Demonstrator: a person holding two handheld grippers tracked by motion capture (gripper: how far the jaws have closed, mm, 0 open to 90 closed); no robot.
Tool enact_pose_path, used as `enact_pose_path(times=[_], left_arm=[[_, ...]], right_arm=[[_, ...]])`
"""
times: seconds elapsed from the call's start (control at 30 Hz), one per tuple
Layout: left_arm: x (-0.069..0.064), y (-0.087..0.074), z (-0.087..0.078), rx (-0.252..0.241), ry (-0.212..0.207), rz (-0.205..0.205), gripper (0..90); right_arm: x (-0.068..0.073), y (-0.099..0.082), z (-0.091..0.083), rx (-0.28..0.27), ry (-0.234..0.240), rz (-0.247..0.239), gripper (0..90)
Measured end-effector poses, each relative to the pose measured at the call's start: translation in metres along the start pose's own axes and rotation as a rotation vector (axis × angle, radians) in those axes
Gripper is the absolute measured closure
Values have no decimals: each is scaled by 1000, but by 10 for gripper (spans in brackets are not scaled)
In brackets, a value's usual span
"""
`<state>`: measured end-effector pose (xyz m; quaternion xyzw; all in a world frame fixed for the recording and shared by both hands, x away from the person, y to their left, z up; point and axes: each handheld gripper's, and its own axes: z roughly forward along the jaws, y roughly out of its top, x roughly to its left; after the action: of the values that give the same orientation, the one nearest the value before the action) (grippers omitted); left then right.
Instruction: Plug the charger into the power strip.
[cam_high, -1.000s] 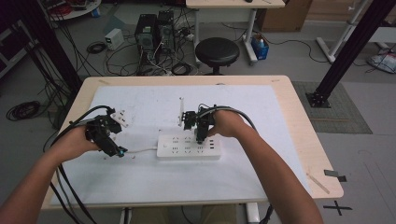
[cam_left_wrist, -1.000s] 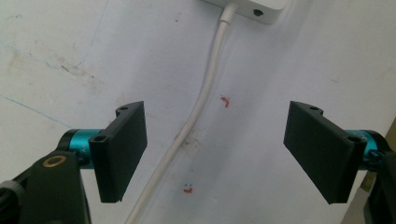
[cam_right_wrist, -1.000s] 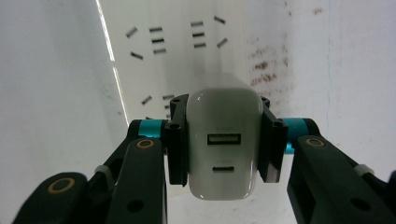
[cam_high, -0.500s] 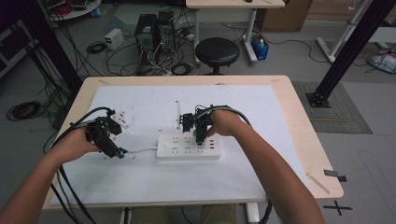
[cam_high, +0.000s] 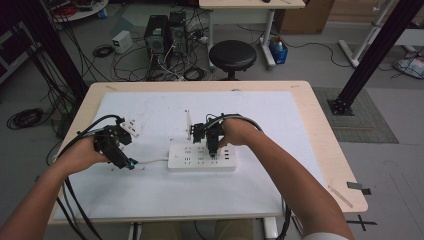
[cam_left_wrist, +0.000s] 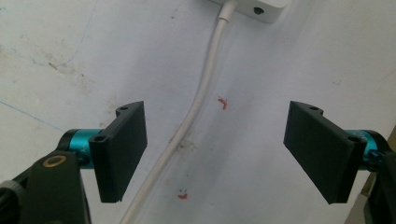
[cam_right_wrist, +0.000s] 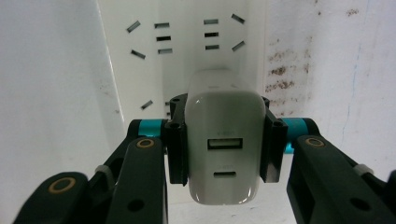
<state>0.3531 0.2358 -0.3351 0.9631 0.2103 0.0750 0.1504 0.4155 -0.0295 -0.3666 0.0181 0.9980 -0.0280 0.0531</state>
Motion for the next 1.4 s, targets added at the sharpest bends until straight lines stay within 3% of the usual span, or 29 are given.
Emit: enact_pose_path(times=[0.23, 0.4, 0.77, 0.87, 0.93, 1.03, 1.13, 1.17, 1.23, 1.27, 1.33, 1.37, 1.4], left_arm=[[2, -2, 4, 9, -6, -3, 215], [2, -2, 5, 7, -9, -10, 215], [-2, -6, -3, -18, 8, -27, 215], [-3, -9, -8, -27, 18, -29, 215], [-5, -9, -10, -55, 25, -51, 215], [-3, -9, -15, -59, 30, -38, 215], [-4, -7, -18, -69, 34, -31, 215], [-5, -7, -18, -72, 36, -32, 215], [-5, -6, -20, -79, 35, -28, 215], [-5, -6, -20, -80, 35, -30, 215], [-5, -5, -20, -80, 35, -25, 215], [-5, -4, -20, -79, 34, -27, 215], [-6, -4, -19, -86, 34, -29, 215]], right_arm=[[2, 1, 2, 14, -11, -3, 625], [1, -6, 4, -38, 5, 33, 621], [2, -15, 4, -110, -3, 24, 604], [0, -16, -1, -129, 9, 74, 465], [-2, -20, -11, -171, 9, 116, 345], [-7, -25, -25, -239, 51, 206, 197], [-12, -32, -41, -319, 81, 285, 183], [-12, -35, -45, -318, 77, 313, 100], [-10, -41, -52, -338, 144, 258, 85], [-8, -44, -56, -356, 153, 245, 84], [-7, -47, -62, -363, 72, 304, 84], [-6, -49, -65, -359, 55, 314, 82], [-6, -52, -67, -363, 47, 312, 2]])
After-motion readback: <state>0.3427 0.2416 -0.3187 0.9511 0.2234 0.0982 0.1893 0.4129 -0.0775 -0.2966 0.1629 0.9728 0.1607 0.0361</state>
